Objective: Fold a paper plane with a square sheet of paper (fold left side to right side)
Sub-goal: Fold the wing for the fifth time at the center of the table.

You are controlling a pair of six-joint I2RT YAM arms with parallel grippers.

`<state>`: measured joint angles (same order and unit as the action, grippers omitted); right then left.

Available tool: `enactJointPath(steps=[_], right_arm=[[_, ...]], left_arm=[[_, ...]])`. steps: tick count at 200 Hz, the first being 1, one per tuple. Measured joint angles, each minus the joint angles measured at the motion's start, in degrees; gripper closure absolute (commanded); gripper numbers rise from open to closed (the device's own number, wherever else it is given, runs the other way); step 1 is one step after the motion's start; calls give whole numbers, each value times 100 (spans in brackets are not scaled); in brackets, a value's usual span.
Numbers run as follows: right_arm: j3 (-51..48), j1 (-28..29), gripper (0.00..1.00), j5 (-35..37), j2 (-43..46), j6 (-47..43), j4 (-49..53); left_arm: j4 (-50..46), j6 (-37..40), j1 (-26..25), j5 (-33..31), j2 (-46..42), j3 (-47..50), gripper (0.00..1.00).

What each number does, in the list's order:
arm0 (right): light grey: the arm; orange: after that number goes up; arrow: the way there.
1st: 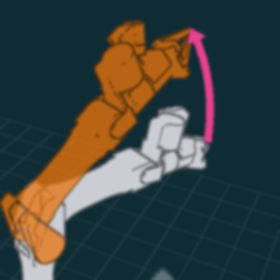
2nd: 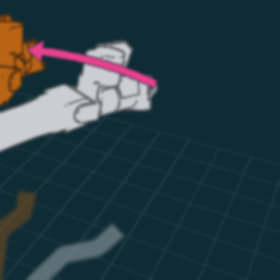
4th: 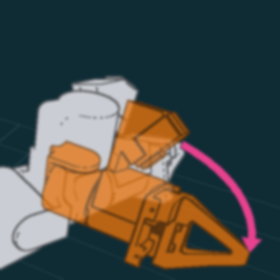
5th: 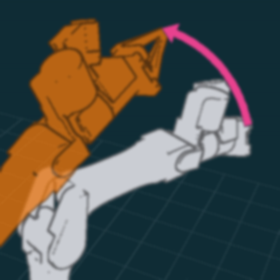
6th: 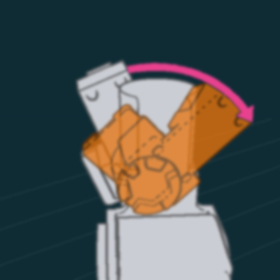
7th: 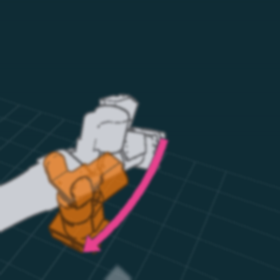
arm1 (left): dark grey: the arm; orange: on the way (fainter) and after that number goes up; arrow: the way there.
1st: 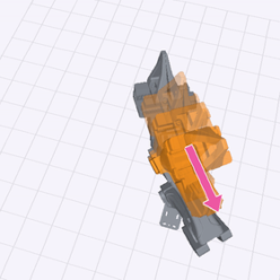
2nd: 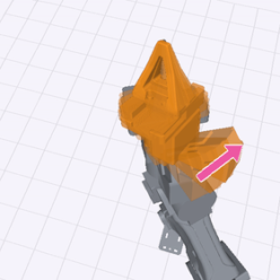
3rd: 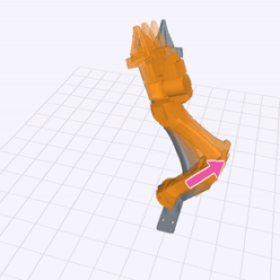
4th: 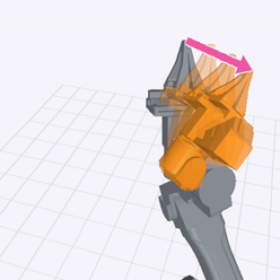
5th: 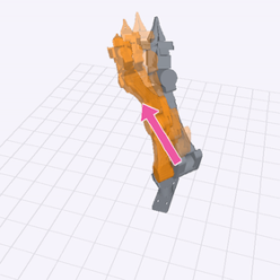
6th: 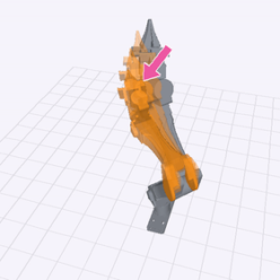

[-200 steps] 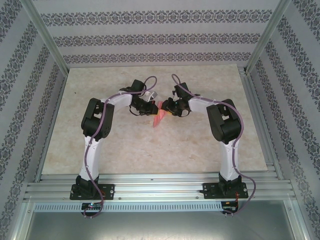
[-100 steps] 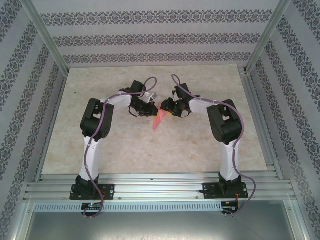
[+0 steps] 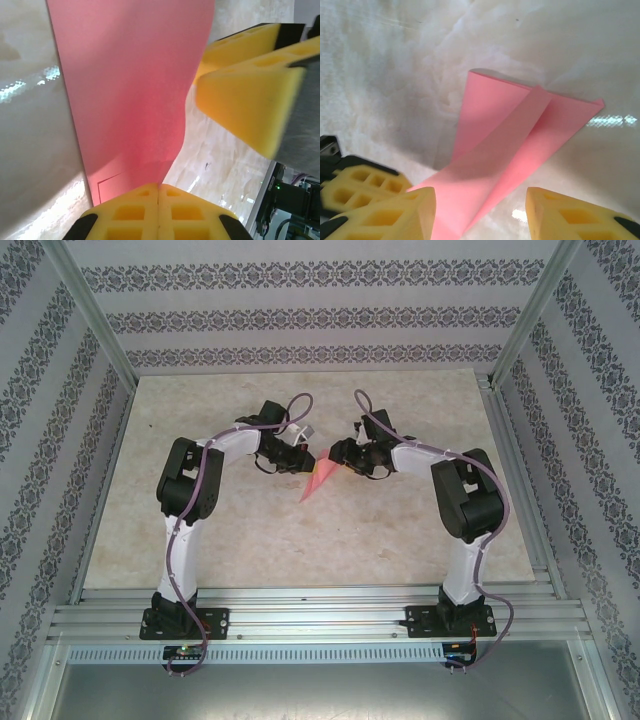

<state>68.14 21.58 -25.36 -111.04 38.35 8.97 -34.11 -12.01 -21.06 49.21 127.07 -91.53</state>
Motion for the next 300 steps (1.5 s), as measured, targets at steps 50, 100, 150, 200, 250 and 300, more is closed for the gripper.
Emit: enactJointPath(steps=[50,100,150,200,250,300], right_arm=[[-389,146,67,-28,334,57,-297],[-411,522,73,-90,214,249,-562],[-393,544,76,-109,-166,382,-649],[-345,544,76,-107,-177,400,-649],[-321,544,76,-105,-177,398,-645],[-240,581,77,-105,-177,398,-621]], left_arm=[[-17,76,11,109,0,0,98],[-66,125,66,151,2,0,99],[-92,131,114,247,92,-37,99],[-118,170,184,326,356,-140,99],[-118,170,240,407,472,-142,99],[-118,170,262,433,579,-208,99]])
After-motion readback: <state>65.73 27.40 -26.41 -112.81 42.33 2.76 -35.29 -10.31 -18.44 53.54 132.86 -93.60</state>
